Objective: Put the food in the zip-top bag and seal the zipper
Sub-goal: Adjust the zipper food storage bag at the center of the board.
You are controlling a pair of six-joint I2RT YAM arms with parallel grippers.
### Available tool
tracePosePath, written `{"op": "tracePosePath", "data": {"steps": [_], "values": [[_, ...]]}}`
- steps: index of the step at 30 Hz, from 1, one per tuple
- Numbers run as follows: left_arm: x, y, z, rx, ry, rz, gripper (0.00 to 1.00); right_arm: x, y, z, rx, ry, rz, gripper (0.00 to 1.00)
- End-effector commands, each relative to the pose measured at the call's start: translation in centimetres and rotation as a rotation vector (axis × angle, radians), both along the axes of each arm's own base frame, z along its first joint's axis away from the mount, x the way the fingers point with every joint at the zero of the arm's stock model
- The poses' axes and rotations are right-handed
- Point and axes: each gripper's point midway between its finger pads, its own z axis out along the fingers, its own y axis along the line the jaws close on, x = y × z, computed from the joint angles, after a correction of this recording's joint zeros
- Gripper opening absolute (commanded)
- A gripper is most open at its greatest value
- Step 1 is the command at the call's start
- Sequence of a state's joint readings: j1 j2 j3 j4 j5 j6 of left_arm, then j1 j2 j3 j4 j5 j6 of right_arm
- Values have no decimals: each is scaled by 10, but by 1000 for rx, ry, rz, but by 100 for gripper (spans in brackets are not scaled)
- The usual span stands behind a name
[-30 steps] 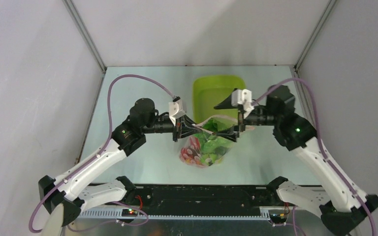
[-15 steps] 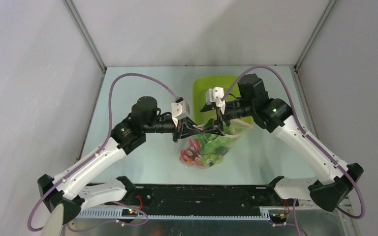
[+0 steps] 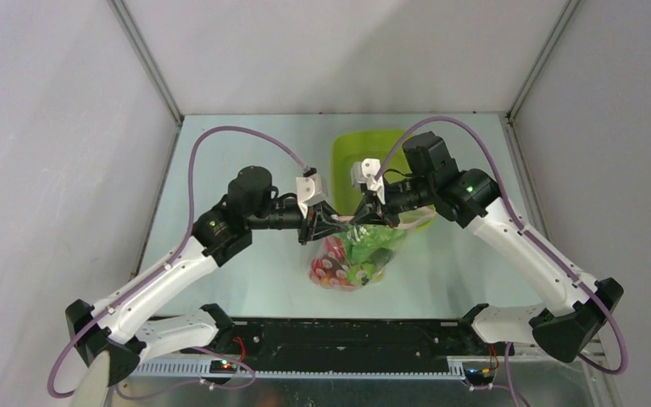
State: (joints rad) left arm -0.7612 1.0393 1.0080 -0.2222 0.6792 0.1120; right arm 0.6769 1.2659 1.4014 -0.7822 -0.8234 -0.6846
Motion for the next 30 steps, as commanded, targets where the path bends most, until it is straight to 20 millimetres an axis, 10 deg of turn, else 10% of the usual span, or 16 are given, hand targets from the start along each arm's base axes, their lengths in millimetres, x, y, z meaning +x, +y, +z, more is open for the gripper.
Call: {"op": "tracePosePath", "data": {"steps": [1, 6, 9, 18, 30], "values": [[-4, -3, 38, -113, -93, -21, 44, 5, -1, 28, 63, -33, -67, 0], [0, 1, 30, -143, -75, 38, 65, 1, -2, 40, 125, -38, -80, 0], [9, 3, 17, -144, -54, 96, 97, -5, -1, 46, 162, -38, -68, 0], [11, -1, 19, -278, -33, 102, 100, -13, -1, 44, 187, -14, -51, 0], [6, -6, 21, -328, -1, 54, 42, -11, -2, 45, 216, -17, -84, 0]]}}
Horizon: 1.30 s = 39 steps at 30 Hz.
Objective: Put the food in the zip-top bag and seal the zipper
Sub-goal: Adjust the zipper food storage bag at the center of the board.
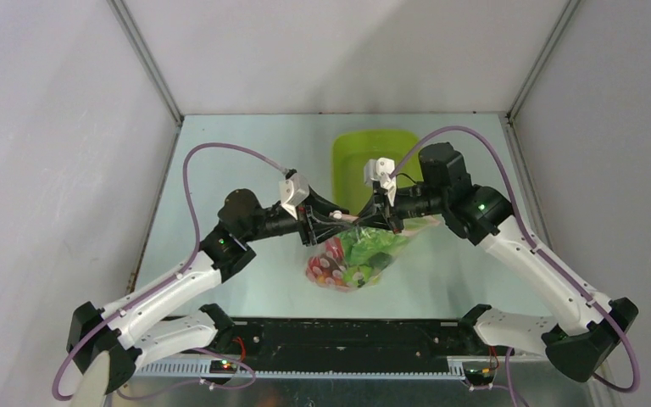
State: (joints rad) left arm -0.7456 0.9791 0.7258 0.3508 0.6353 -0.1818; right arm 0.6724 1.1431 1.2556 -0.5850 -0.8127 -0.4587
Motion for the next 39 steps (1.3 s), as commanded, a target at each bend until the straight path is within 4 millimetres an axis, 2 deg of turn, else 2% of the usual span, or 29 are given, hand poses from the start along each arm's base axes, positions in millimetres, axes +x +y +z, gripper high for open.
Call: {"op": "tracePosePath", "data": {"steps": [1, 8, 12, 16, 18, 22, 24, 25, 26, 27, 29, 35, 39], "values": [[-4, 0, 11, -41, -39, -22, 42, -1, 1, 39, 117, -96, -6, 0], [-3, -1, 3, -20, -24, -24, 48, 3, 1, 44, 147, -78, -49, 0], [-2, -1, 1, -20, -18, -18, 44, 1, 1, 45, 161, -79, -44, 0], [-2, -1, 3, -25, -24, -19, 24, 2, 1, 42, 154, -70, -50, 0], [-1, 0, 3, -23, -24, -14, 4, 4, 0, 42, 154, -72, -66, 0], [-1, 1, 0, -17, -28, -6, 0, 3, -3, 43, 156, -73, -73, 0], [-2, 1, 1, -15, -31, -13, 0, 2, -4, 39, 140, -80, -60, 8], [-3, 1, 1, -12, -31, -17, 0, 2, -4, 38, 136, -83, -59, 21], [-3, 1, 1, -11, -32, -20, 0, 2, -4, 36, 131, -79, -60, 28], [-4, 0, 2, -11, -34, -23, 0, 1, -4, 36, 132, -82, -57, 42], [-4, 1, 4, -9, -35, -23, 0, 1, -2, 41, 147, -92, -59, 54], [-8, 3, 11, -9, -53, -34, 0, 1, 5, 69, 240, -110, -86, 63], [-10, 6, 14, -15, -69, -31, 0, 8, 4, 79, 270, -120, -158, 64]]}}
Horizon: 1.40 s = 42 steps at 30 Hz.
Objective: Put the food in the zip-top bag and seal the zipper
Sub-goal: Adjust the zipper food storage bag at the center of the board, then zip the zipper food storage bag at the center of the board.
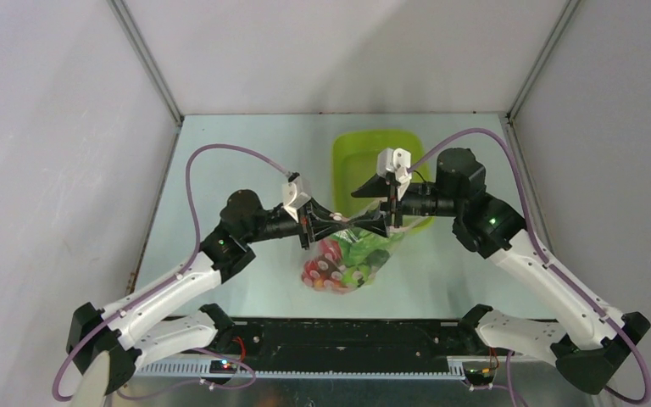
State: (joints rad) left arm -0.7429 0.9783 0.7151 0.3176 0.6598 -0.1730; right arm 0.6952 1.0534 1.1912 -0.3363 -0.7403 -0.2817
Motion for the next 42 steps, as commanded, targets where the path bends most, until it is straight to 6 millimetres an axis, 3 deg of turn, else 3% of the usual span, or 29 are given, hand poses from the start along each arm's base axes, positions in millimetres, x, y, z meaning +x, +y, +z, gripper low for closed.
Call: {"op": "tracePosePath", "data": {"steps": [1, 11, 20, 22, 34, 42], "values": [[-6, 5, 27, -49, -92, -9, 0, 5, -2, 39, 104, -65, -78, 64], [-5, 5, 33, -53, -95, -2, 0, -24, 15, 27, 56, -104, 66, 61], [-7, 7, 36, -60, -109, -5, 0, -7, 32, 20, 19, -83, 54, 47], [-8, 7, 37, -62, -113, -3, 0, -7, 34, 18, 11, -74, 58, 39], [-7, 12, 40, -72, -122, 28, 0, -13, 33, 3, -32, -27, 96, 0], [-7, 17, 41, -85, -137, 53, 0, -9, 14, -11, -104, -5, 32, 0]]}}
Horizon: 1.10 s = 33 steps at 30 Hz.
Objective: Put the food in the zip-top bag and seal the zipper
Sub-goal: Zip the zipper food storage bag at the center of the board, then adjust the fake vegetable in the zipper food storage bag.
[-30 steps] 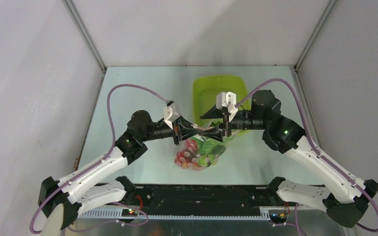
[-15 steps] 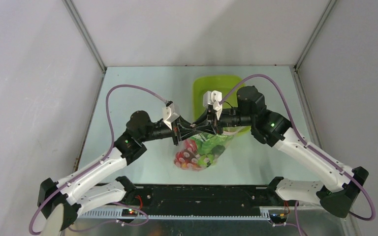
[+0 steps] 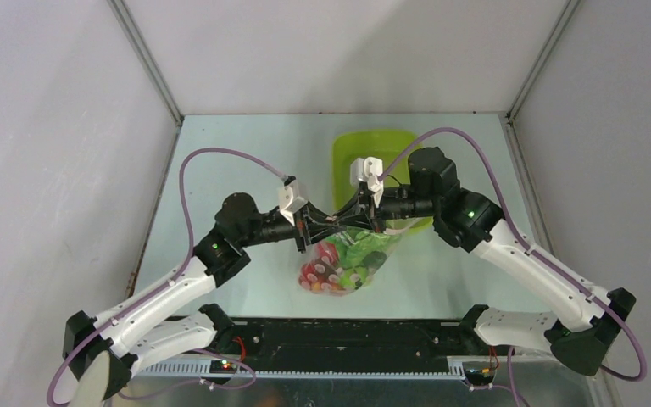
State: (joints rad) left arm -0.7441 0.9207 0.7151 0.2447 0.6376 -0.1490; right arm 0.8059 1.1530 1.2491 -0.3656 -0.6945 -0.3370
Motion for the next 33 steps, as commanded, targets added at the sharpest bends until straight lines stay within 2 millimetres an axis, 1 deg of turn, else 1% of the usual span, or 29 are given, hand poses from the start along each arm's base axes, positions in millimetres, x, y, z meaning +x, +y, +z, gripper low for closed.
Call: {"op": "tracePosePath", "data": {"steps": [1, 4, 9, 13, 17, 18, 19, 20, 21, 22, 23, 24, 25, 26, 27, 28, 29, 30, 33], "values": [[-1, 8, 37, -95, -127, 33, 0, 0, -20, 2, -46, -1, -52, 0], [-1, 9, 36, -90, -130, 34, 0, 0, -28, -2, -70, 5, -72, 0], [-3, 9, 36, -89, -137, 30, 0, 2, -39, -3, -88, -3, -112, 0], [-4, 10, 37, -88, -144, 24, 0, -1, -40, 1, -76, -4, -107, 0], [-1, 11, 36, -81, -152, 41, 0, 2, -46, -3, -92, 4, -147, 0], [-2, 11, 37, -85, -153, 39, 0, 2, -47, -2, -86, 7, -155, 5], [-2, 10, 36, -82, -149, 34, 0, 3, -46, 2, -68, -1, -165, 16], [-3, 9, 36, -80, -146, 26, 0, 1, -47, 7, -51, 4, -170, 22], [-3, 8, 35, -78, -144, 21, 0, 1, -46, 13, -31, -4, -174, 32], [-4, 8, 35, -77, -144, 14, 0, -1, -48, 20, -4, -7, -182, 37], [-4, 7, 34, -75, -143, 8, 0, 0, -52, 26, 14, -18, -209, 45], [-5, 7, 34, -75, -144, 4, 0, 2, -53, 29, 29, -15, -230, 47], [-6, 7, 35, -76, -146, -1, 0, 3, -59, 34, 43, -26, -267, 52], [-6, 7, 36, -79, -149, -3, 0, 6, -62, 32, 43, -30, -288, 53], [-7, 7, 36, -79, -151, -6, 0, 8, -69, 35, 51, -42, -328, 55], [-7, 7, 37, -80, -155, -8, 0, 10, -71, 32, 49, -40, -349, 51], [-8, 7, 36, -78, -155, -13, 0, 13, -76, 33, 54, -36, -384, 45], [-8, 6, 37, -77, -156, -17, 0, 14, -78, 31, 50, -26, -397, 36], [-9, 6, 37, -75, -156, -24, 0, 13, -77, 25, 39, 25, -405, 31]]}}
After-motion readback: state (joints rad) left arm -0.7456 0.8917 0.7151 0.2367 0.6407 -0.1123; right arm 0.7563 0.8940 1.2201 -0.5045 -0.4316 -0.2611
